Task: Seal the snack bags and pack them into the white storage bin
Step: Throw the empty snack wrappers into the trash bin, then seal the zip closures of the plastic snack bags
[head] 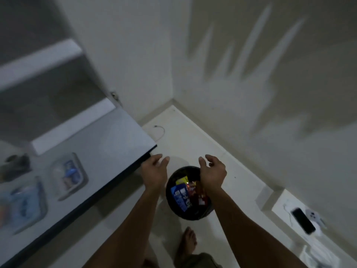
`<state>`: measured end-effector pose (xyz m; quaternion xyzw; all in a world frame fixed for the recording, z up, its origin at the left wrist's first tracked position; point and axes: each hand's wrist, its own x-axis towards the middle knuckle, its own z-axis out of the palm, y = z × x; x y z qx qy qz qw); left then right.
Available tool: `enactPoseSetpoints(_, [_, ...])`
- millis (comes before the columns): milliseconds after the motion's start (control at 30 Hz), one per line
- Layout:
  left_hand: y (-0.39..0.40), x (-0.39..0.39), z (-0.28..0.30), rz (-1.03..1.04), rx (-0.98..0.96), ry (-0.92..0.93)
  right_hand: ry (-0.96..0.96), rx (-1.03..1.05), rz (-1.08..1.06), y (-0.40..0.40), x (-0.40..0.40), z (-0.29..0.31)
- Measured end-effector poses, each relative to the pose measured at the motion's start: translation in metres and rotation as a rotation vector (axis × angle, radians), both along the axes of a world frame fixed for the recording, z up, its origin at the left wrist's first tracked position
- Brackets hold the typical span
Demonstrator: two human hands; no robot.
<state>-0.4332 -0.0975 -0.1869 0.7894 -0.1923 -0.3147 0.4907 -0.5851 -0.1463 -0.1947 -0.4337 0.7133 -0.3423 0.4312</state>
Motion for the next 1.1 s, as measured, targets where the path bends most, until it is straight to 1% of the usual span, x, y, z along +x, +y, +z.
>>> enactPoseSetpoints(100, [0.017,0.022,0.035,0.083,-0.054,-0.021,-0.061,-0.058,0.07,-0.001,0.026,0.033])
enactPoseSetpoints(233, [0.064,0.067,0.071,0.127,-0.121,-0.04,-0.147,-0.127,0.185,0.016,0.076,0.076])
enactPoseSetpoints(367, [0.142,0.117,0.095,0.203,-0.176,-0.086,-0.253,-0.186,0.357,0.064,0.134,0.111])
enactPoseSetpoints(467, [0.215,0.151,0.103,0.303,-0.167,-0.145,-0.294,-0.209,0.505,0.118,0.171,0.125])
enactPoseSetpoints(567, [0.288,0.177,0.1,0.37,-0.133,-0.169,-0.285,-0.232,0.665,0.177,0.202,0.125])
enactPoseSetpoints(667, [0.356,0.194,0.092,0.457,-0.078,-0.168,-0.247,-0.165,0.821,0.231,0.228,0.111])
enactPoseSetpoints(767, [0.411,0.208,0.083,0.577,-0.036,-0.117,-0.203,-0.07,0.968,0.273,0.253,0.098])
enactPoseSetpoints(833, [0.438,0.219,0.077,0.633,-0.01,-0.074,-0.159,-0.022,1.07,0.294,0.272,0.095])
enactPoseSetpoints(933, [0.465,0.241,0.071,0.707,0.012,-0.053,-0.158,0.009,1.163,0.315,0.312,0.091])
enactPoseSetpoints(1100, [0.487,0.295,0.058,0.799,0.028,-0.02,-0.143,-0.058,1.249,0.334,0.393,0.091])
